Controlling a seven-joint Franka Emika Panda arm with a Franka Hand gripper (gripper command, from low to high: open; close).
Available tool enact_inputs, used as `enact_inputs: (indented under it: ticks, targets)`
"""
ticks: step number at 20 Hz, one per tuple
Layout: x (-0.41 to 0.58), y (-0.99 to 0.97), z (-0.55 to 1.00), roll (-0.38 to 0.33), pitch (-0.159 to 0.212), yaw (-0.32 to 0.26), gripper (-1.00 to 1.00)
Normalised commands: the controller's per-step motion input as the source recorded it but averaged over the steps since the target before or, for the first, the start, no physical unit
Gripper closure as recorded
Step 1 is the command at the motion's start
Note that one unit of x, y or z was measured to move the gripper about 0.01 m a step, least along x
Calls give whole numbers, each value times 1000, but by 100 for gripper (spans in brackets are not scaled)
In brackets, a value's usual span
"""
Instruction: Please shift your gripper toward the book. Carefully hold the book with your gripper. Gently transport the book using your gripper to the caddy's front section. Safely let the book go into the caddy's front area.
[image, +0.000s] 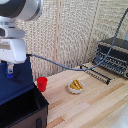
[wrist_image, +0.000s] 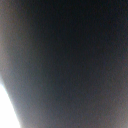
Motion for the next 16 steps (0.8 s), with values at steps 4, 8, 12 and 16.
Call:
enact_inputs:
  ticks: [4, 8, 12, 16]
  targets:
    - [-111, 12, -141, -12, 80, -81, 100]
    - [0, 0, -54, 0, 3, 0, -100]
    - [97, -44, 34, 8, 0, 0, -100]
    - [200, -189, 301, 28, 21, 0, -100]
